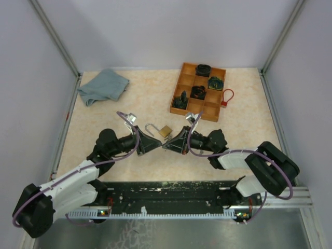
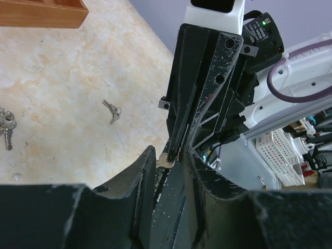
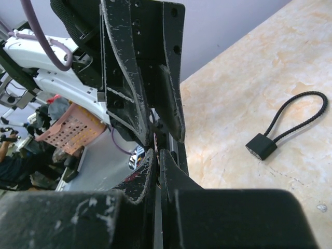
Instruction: Unlock with the key
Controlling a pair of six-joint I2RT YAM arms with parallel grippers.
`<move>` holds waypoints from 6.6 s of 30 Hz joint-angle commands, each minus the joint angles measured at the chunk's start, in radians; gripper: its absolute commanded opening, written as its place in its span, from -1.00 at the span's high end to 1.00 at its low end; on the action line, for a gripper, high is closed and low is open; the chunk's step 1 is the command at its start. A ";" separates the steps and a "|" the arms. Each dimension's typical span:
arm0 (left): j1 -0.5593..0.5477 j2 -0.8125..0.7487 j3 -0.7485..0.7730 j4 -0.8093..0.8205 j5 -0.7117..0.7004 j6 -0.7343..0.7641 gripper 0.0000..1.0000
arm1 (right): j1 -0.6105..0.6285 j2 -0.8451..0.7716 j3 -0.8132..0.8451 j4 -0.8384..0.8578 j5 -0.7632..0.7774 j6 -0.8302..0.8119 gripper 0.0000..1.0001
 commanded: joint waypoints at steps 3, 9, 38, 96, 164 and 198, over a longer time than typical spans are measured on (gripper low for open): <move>0.006 0.003 -0.007 0.103 0.084 -0.017 0.35 | -0.007 -0.036 0.020 0.015 0.021 -0.003 1.00; 0.005 0.023 -0.011 0.138 0.111 -0.038 0.48 | -0.006 -0.038 0.024 0.015 0.034 0.002 1.00; -0.002 0.027 0.306 -0.609 -0.273 -0.085 1.00 | 0.000 -0.235 0.026 -0.404 0.179 -0.385 0.19; -0.109 0.233 0.574 -1.061 -0.479 -0.434 1.00 | 0.455 0.219 -0.025 0.420 0.880 -1.491 0.42; -0.108 0.173 0.488 -1.009 -0.461 -0.530 1.00 | 0.468 0.144 -0.011 0.182 0.870 -1.429 0.50; -0.107 0.128 0.461 -1.053 -0.563 -0.502 0.09 | 0.468 0.060 -0.007 0.026 0.895 -1.300 1.00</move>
